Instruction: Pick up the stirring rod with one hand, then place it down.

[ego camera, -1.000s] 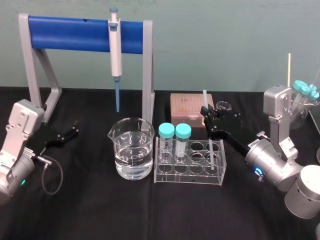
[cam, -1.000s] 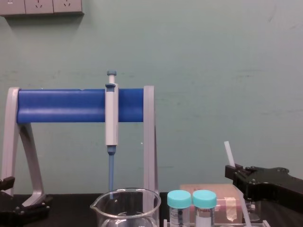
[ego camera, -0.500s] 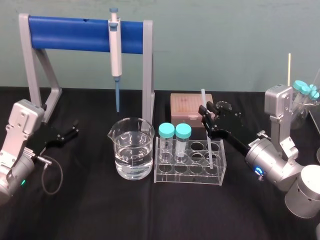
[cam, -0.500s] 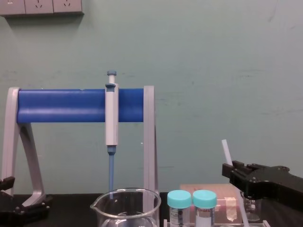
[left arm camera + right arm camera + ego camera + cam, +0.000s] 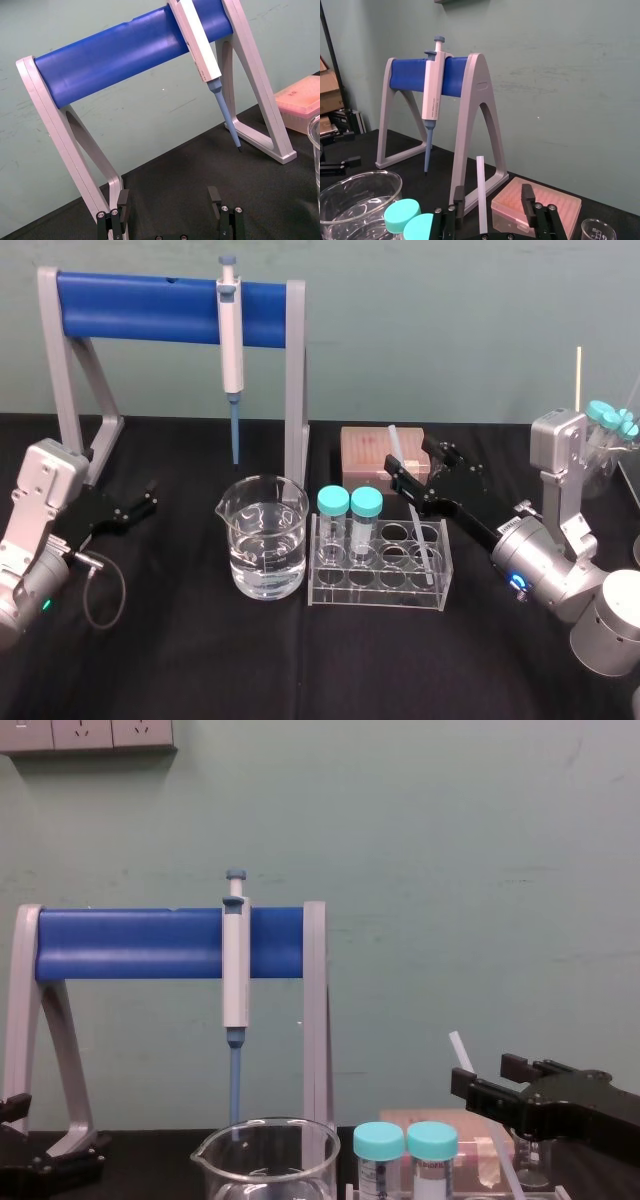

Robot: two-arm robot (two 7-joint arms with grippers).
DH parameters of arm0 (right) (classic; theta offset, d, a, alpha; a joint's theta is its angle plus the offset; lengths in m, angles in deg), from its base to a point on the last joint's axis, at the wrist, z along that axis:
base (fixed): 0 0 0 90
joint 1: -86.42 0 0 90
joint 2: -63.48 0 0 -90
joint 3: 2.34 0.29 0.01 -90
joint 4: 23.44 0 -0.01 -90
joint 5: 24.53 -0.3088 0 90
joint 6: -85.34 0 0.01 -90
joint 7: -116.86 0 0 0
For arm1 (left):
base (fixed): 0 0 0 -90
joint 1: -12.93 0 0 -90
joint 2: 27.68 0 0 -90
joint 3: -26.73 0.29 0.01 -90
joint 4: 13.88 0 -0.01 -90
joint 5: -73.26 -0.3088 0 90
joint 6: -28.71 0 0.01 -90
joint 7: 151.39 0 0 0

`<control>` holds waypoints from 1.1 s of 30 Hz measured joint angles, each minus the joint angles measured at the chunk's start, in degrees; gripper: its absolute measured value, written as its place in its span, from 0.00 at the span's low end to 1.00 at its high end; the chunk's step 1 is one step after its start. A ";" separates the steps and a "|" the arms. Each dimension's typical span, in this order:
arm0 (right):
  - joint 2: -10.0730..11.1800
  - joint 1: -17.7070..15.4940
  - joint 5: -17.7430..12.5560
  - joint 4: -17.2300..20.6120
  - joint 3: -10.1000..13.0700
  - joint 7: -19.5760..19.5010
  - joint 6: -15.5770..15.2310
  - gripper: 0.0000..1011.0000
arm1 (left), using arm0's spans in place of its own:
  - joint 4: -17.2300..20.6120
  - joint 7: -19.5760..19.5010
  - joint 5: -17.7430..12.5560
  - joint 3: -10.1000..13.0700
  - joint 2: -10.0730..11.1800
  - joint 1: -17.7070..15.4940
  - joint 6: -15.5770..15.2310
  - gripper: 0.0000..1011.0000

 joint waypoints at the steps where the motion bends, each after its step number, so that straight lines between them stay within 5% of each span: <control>1: 0.00 0.00 0.00 0.00 0.00 0.00 0.01 0.72 | 0.00 0.00 0.00 0.00 0.00 0.00 0.00 0.99; 10: 0.00 0.00 -0.14 0.00 0.03 0.16 0.12 0.96 | 0.00 0.00 0.00 0.00 0.00 0.00 0.00 0.99; 15: 0.02 -0.25 -0.94 1.60 1.39 0.38 2.47 0.99 | 0.00 0.00 0.00 0.00 0.00 0.00 0.00 0.99; 21: -0.87 -1.97 1.32 4.30 5.50 -6.75 4.89 0.99 | 0.00 0.00 0.00 0.00 0.00 0.00 0.00 0.99; 26: -1.76 -3.37 5.14 4.71 7.50 -14.40 0.31 0.99 | 0.00 0.00 0.00 0.00 0.00 0.00 0.00 0.99; 33: -2.61 -4.11 7.18 2.95 8.20 -17.13 -5.61 0.99 | 0.00 0.00 0.00 0.00 0.00 0.00 0.00 0.99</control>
